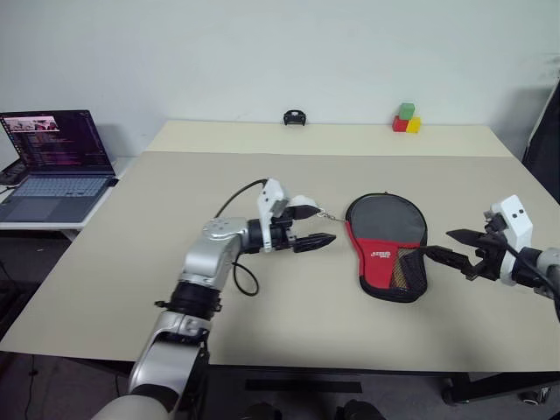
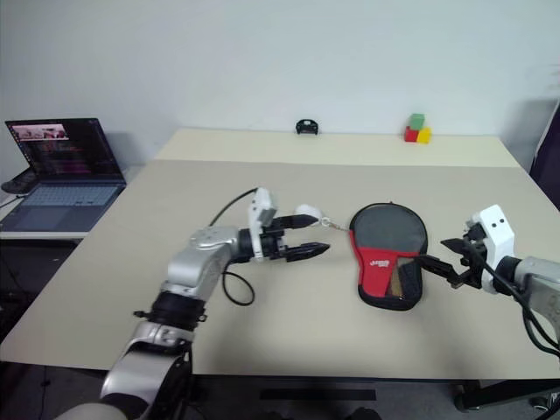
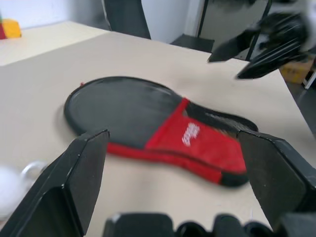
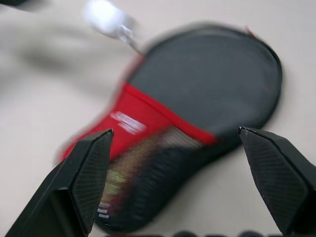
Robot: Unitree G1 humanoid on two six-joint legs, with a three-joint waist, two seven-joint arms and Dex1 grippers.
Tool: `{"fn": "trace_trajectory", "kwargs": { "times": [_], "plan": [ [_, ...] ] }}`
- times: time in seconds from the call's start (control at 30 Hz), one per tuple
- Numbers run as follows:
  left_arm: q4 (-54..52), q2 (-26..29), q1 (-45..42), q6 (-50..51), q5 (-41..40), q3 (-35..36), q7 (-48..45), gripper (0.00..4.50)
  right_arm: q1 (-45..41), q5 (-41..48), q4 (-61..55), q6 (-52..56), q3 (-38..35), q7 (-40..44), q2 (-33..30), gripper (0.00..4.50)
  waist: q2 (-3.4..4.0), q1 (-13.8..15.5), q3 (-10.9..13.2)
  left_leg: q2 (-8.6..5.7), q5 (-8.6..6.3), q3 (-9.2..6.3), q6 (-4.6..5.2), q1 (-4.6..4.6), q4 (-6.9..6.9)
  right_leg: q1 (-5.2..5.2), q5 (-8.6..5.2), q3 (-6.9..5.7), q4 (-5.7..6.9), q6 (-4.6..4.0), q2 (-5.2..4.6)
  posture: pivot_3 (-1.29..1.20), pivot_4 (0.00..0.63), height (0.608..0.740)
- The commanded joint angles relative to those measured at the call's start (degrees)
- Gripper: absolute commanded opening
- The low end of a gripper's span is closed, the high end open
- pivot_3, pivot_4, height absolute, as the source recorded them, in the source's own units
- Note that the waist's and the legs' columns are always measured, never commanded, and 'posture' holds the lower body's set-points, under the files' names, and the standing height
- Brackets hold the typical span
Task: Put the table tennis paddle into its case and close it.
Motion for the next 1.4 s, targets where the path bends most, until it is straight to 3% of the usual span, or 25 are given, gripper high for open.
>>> {"fn": "trace_trajectory", "kwargs": {
  "times": [0.03,0.33,1.1,1.2,1.4],
  "plan": [
    [-9.74,2.13,0.37,4.05,-4.95,2.17,-0.43,4.50,-2.87,-4.15,2.29,-4.26,1.48,-2.73,1.66,4.44,0.00,-0.01,0.00,-0.01,0.00,0.01,0.00,0.00,0.01,0.01,0.00,0.01,0.00,0.00,0.00,0.00,0.150,0.740],
    [-16.83,6.29,2.64,7.22,-7.38,2.34,1.74,4.50,-6.67,-6.94,9.74,-2.19,4.01,-6.24,7.69,4.44,0.03,-0.02,-0.02,0.00,0.00,0.01,0.00,0.01,0.01,0.02,0.00,0.00,0.00,0.00,0.00,0.00,0.150,0.740],
    [-18.65,8.55,3.61,8.15,-8.73,2.44,3.93,4.50,-10.68,-11.07,18.65,-0.65,12.27,-0.60,9.82,4.44,0.03,-0.41,-0.02,0.01,-0.01,0.02,0.02,0.05,0.01,0.02,0.00,-0.01,0.05,0.00,0.01,0.00,0.150,0.740],
    [-18.76,8.83,3.93,8.13,-8.88,2.32,4.04,4.50,-11.60,-11.88,19.61,-0.56,12.95,-0.74,10.66,3.89,-0.03,-0.85,-0.06,0.01,-0.01,0.02,0.02,0.07,0.01,0.02,0.00,0.00,0.08,0.00,0.02,0.00,0.150,0.740],
    [-18.96,10.28,5.63,8.09,-8.64,2.22,3.69,4.50,-12.29,-12.27,20.04,0.24,13.68,-0.81,11.76,1.96,-0.04,-1.62,-0.07,0.01,-0.01,0.01,0.02,0.17,0.01,0.11,0.00,0.01,0.12,0.00,0.01,0.00,0.150,0.740]
  ]
}}
